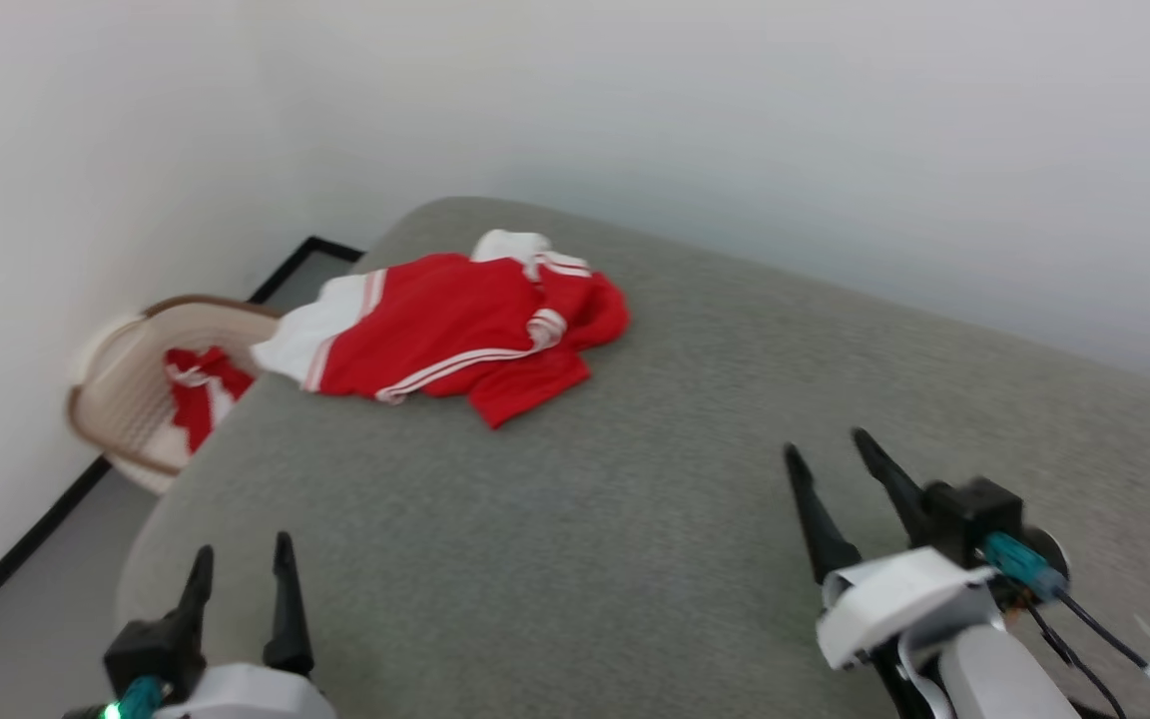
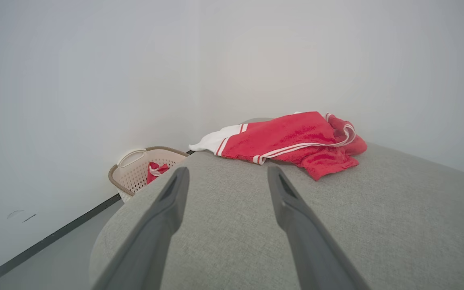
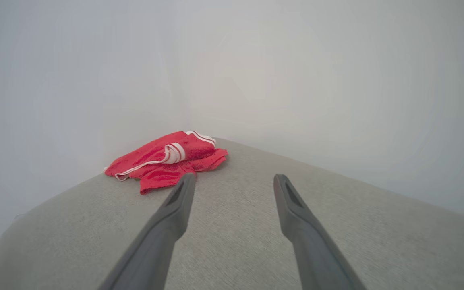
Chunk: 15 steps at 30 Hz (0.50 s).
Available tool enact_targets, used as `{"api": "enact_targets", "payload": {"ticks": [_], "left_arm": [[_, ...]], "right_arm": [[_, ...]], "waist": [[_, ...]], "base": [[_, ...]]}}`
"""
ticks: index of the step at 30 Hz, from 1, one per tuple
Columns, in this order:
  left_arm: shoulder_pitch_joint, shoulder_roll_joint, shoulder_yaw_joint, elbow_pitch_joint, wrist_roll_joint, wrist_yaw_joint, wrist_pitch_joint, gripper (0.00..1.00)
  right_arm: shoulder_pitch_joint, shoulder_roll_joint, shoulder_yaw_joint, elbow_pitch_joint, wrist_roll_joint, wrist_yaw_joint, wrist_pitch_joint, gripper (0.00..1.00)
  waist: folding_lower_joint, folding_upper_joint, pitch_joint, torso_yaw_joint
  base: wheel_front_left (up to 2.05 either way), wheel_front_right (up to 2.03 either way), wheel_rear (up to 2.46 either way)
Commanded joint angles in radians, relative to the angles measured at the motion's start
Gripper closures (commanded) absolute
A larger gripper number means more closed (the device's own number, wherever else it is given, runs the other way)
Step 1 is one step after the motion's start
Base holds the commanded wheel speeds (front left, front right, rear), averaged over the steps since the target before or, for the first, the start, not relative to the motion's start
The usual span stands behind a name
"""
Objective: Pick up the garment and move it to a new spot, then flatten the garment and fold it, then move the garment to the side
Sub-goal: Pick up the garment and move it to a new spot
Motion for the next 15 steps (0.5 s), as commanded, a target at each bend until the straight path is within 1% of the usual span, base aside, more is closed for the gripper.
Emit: {"api": "enact_targets", "payload": {"ticks": [1,9,12,15], "left_arm": [[0.020,-0.006,0.009,-0.022,-0.008,0.011,0.000,0.00],[0.097,-0.012,0.055,-0.120,-0.053,0.051,0.000,0.00],[0.120,-0.013,0.059,-0.147,-0.073,0.058,0.000,0.00],[0.134,-0.013,0.048,-0.153,-0.082,0.060,0.000,0.00]], "right_arm": [[-0.027,-0.001,0.027,0.011,0.011,0.000,0.000,0.00],[-0.111,0.003,0.194,0.055,0.080,0.000,0.000,0.00],[-0.133,0.004,0.233,0.064,0.105,0.000,0.000,0.00],[-0.138,0.004,0.250,0.066,0.117,0.000,0.000,0.00]], "waist": [[0.0000,0.0000,0.020,0.074],[0.0000,0.0000,0.045,0.093],[0.0000,0.0000,0.049,0.094],[0.0000,0.0000,0.051,0.094]], "base": [[0.00,0.00,0.00],[0.00,0.00,0.00],[0.00,0.00,0.00],[0.00,0.00,0.00]]}}
